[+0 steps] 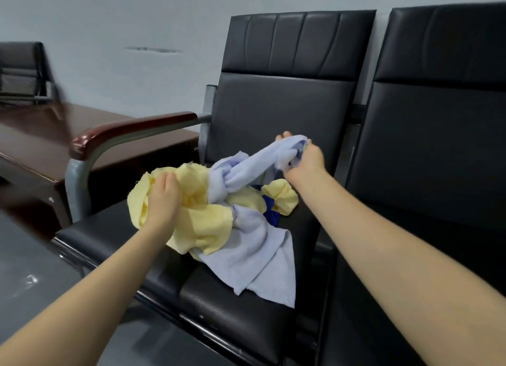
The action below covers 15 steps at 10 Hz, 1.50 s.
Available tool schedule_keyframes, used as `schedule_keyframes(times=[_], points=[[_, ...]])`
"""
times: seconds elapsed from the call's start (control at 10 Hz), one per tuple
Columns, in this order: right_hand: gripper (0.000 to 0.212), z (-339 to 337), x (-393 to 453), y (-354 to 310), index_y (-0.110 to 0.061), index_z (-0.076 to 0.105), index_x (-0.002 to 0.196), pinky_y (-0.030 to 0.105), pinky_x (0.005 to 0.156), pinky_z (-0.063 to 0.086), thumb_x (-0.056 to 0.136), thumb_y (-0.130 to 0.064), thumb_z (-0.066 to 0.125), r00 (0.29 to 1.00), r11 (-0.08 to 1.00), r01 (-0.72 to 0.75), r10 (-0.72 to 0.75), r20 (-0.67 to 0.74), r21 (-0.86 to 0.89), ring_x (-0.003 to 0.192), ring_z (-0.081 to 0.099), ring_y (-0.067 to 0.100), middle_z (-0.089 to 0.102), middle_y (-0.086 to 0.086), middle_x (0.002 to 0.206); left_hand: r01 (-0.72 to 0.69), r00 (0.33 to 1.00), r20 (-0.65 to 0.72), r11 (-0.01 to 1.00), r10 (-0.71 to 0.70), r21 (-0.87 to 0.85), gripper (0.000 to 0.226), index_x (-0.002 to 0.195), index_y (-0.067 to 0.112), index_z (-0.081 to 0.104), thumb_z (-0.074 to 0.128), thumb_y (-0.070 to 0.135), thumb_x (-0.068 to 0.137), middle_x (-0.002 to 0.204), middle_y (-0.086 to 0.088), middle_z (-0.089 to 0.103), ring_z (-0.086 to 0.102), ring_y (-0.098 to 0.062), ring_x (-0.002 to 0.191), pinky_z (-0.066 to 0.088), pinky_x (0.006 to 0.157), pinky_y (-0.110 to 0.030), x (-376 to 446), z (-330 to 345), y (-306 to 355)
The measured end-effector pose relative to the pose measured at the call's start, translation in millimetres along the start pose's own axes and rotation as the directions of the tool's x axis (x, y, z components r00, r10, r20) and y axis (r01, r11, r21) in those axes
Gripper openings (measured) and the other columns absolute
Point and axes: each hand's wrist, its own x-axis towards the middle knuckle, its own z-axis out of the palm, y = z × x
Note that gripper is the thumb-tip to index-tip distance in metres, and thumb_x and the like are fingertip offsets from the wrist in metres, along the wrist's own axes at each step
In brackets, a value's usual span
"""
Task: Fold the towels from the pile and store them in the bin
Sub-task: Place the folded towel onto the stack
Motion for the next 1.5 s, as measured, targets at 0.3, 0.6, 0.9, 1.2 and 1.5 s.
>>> schedule_keyframes(times=[0.3, 0.6, 0.9, 1.2, 1.5], points=[[0.046, -59.7, -18.9, -3.6, -0.019, 0.06, 0.089, 0.026, 0.062, 0.045, 0.079, -0.064, 0.064, 0.991, 0.339, 0.131, -0.075, 0.112, -0.932, 0.069, 0.057, 0.012, 0.06, -0.002, 0.085, -0.142, 0.984, 0.147, 0.951, 0.104, 0.274, 0.029, 0.09, 0.004, 0.054, 0.041, 0.028, 0.1, 0.081, -0.003, 0.055, 0.05, -0.015, 0.072, 0.036, 0.062, -0.03, -2.4, 1.0, 10.6], [0.054, -81.9, -47.2, 55.3, -0.018, 0.033, 0.062, 0.028, 0.06, 0.027, 0.08, -0.051, 0.071, 0.879, 0.005, 0.329, 0.365, 0.307, -0.944, 0.062, 0.033, 0.013, 0.032, -0.004, 0.061, -0.237, 0.915, 0.404, 0.825, 0.012, 0.513, 0.027, 0.096, 0.015, 0.063, 0.046, 0.036, 0.099, 0.092, 0.002, 0.063, 0.057, -0.02, 0.089, 0.039, 0.073, -0.032, -13.4, 16.0, -15.1], [0.037, -76.4, -65.1, -47.7, -0.007, 0.063, 0.109, 0.033, 0.08, 0.053, 0.094, -0.041, 0.06, 0.99, 0.964, 0.114, -0.088, 0.113, -0.242, 0.089, 0.063, 0.023, 0.062, 0.014, 0.091, -0.158, 0.886, 0.44, 0.798, -0.144, 0.581, 0.042, 0.089, 0.006, 0.06, 0.034, 0.036, 0.103, 0.086, -0.01, 0.061, 0.056, -0.027, 0.082, 0.041, 0.071, -0.036, -19.3, 18.3, -13.8], [0.042, -88.5, -99.4, -158.2, -0.01, 0.06, 0.078, 0.026, 0.067, 0.055, 0.107, -0.03, 0.036, 0.974, 0.972, 0.227, -0.226, 0.033, -0.053, 0.071, 0.066, 0.015, 0.066, 0.002, 0.062, -0.166, 0.873, 0.488, 0.945, 0.008, 0.282, 0.034, 0.095, 0.009, 0.065, 0.036, 0.024, 0.102, 0.099, -0.005, 0.065, 0.057, -0.023, 0.098, 0.041, 0.083, -0.033, -72.9, 92.2, 61.4], [0.044, -166.4, -154.2, -226.5, -0.01, 0.066, 0.116, 0.034, 0.079, 0.056, 0.095, -0.047, 0.056, 0.939, 0.91, 0.266, -0.319, -0.128, -0.318, 0.107, 0.066, 0.022, 0.069, 0.008, 0.113, 0.263, 0.576, 0.813, 0.96, -0.081, -0.091, 0.041, 0.108, 0.007, 0.063, 0.037, 0.039, 0.102, 0.096, -0.014, 0.069, 0.063, -0.022, 0.079, 0.053, 0.072, -0.034, -170.0, 202.8, 153.9]])
